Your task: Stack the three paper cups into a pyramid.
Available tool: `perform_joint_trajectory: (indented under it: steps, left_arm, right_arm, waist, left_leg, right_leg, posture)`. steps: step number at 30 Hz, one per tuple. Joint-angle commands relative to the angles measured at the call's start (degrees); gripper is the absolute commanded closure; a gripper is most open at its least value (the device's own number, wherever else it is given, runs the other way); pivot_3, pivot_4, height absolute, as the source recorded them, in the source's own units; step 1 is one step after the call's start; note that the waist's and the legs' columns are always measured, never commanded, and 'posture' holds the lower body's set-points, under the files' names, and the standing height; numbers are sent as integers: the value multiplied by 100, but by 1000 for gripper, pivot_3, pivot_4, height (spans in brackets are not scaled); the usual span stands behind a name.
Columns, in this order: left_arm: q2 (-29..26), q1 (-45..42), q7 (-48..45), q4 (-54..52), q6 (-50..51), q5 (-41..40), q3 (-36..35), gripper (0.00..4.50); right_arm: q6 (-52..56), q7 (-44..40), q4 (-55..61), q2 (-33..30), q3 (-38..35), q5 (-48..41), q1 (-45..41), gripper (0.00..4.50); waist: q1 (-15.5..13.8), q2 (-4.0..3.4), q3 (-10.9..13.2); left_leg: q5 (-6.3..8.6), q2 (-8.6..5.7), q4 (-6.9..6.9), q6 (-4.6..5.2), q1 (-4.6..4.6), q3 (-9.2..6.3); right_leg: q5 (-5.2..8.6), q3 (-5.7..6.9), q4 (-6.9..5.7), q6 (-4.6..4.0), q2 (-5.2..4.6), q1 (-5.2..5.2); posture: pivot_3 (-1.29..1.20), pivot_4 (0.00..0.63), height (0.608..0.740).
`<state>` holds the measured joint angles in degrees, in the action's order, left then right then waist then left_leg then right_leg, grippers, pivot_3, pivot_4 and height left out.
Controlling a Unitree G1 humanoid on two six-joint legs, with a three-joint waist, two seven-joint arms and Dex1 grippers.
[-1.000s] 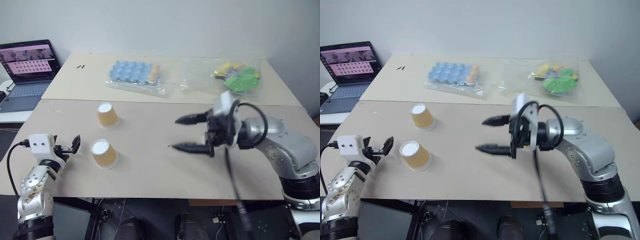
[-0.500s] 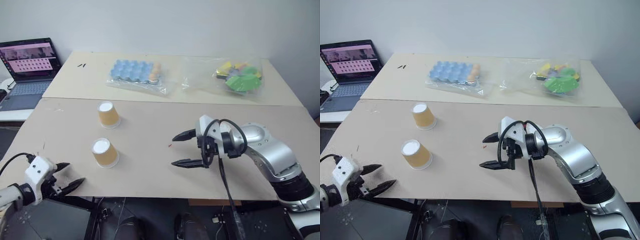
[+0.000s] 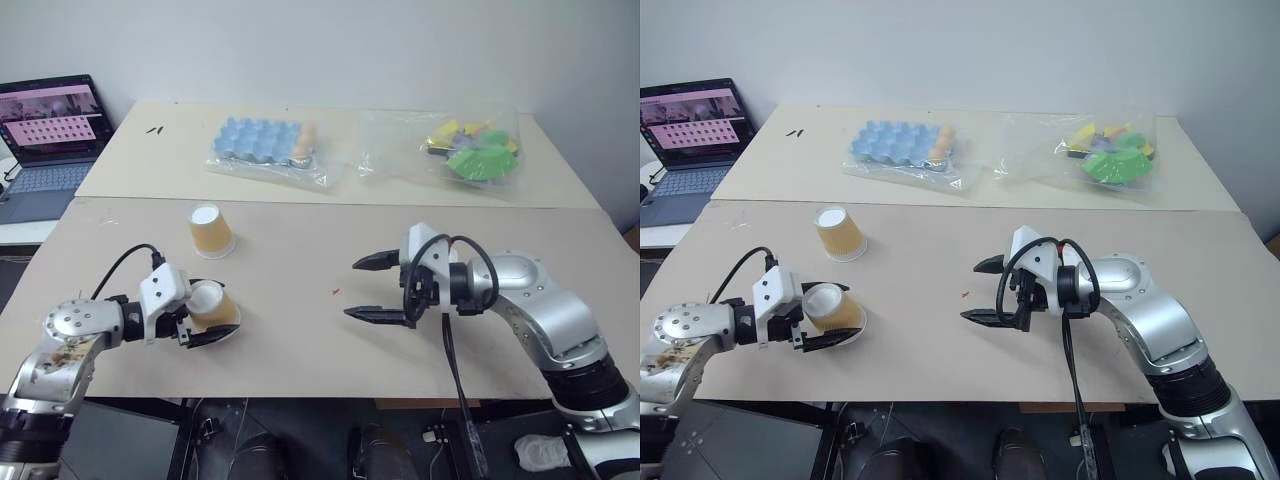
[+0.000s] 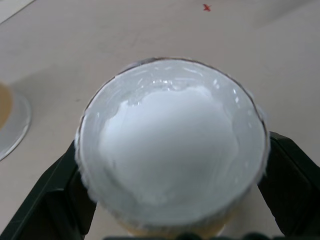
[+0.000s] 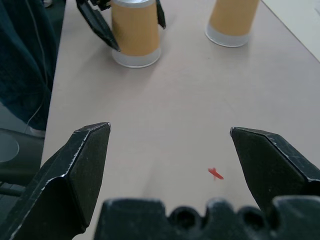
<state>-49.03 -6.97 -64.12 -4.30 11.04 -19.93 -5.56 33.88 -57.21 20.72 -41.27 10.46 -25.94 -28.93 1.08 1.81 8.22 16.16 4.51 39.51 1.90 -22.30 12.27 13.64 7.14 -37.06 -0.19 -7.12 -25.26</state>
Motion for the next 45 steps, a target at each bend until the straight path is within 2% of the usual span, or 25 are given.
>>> perform_joint_trajectory:
  steps: [1,9,12,15,17,22,26,32,35,38,43,45]
  left_arm:
    - [93,-325,-16,116,-103,49,82,54]
    - [291,-599,89,272,-113,33,64,54]
    - [401,-699,168,317,-62,-35,1,629]
    - [403,-688,191,286,-56,4,21,1729]
    - [404,-664,210,219,-26,-7,39,1949]
    - [498,-858,284,103,34,23,188,1959]
    - [871,-1439,315,84,120,69,590,1959]
    - [2015,-2837,392,770,356,318,1447,1959]
    - [2480,-3246,403,1493,-37,807,1986,1959]
    - [2902,-3362,386,2008,-307,1071,2320,1959]
    - [3103,-3298,357,2337,-609,1310,2465,1959]
    - [3133,-3317,347,2346,-588,1254,2392,1174]
  right_arm:
    - [85,122,328,-45,-261,-77,-22,0]
    - [172,241,399,-102,-312,-31,56,0]
    - [188,315,374,-52,-319,-54,30,0]
    - [189,351,338,-26,-285,-37,-10,0]
    - [186,362,323,-23,-272,-29,-15,0]
    - [161,368,246,-9,-219,3,-9,0]
    - [138,415,163,34,-189,77,-26,0]
    - [119,525,37,143,-163,202,-103,0]
    - [119,568,7,179,-207,239,-105,0]
    - [150,632,34,206,-303,187,-92,0]
    - [170,689,107,176,-360,170,-49,0]
    - [169,712,113,182,-369,172,-43,0]
  waist:
    - [-12,-1,0]
    - [-38,-1,0]
    - [-40,0,0]
    - [-36,0,0]
    - [-29,0,0]
    - [-37,0,0]
    - [-103,0,0]
    - [-170,3,-1]
    - [-117,2,-2]
    - [-87,1,-2]
    - [-52,0,-2]
    - [-54,0,-2]
  left_leg:
    - [1,4,10,-1,0,4]
    - [1,10,35,0,0,-11]
    - [1,9,35,0,0,-11]
    - [1,8,35,1,-1,-11]
    - [1,9,35,1,0,-11]
    - [1,8,36,1,0,-11]
    - [1,6,43,1,-2,-14]
    - [2,0,65,3,-9,8]
    - [2,-1,63,4,-8,8]
    - [1,-1,58,4,-6,8]
    - [1,1,60,4,-6,-12]
    - [1,2,67,4,-4,-35]
  right_leg:
    - [1,-1,4,1,0,1]
    - [-1,-4,-9,-2,-1,7]
    - [-1,-3,-8,-2,0,7]
    - [-1,-3,-8,-2,0,8]
    - [-1,-3,-8,-2,0,7]
    - [-1,-3,-9,-2,0,8]
    - [-1,3,-10,-2,0,14]
    - [-2,12,-12,0,0,23]
    - [-2,9,-11,0,2,23]
    - [-2,8,-11,1,4,22]
    - [-2,6,-11,1,3,22]
    - [-2,7,-15,1,3,26]
  posture:
    - [0,150,733]
    - [0,150,733]
    - [0,150,733]
    - [0,150,733]
    - [0,150,733]
    - [0,150,733]
    - [0,150,733]
    - [0,150,733]
    - [0,150,733]
    - [0,150,733]
    - [0,150,733]
    - [0,150,733]
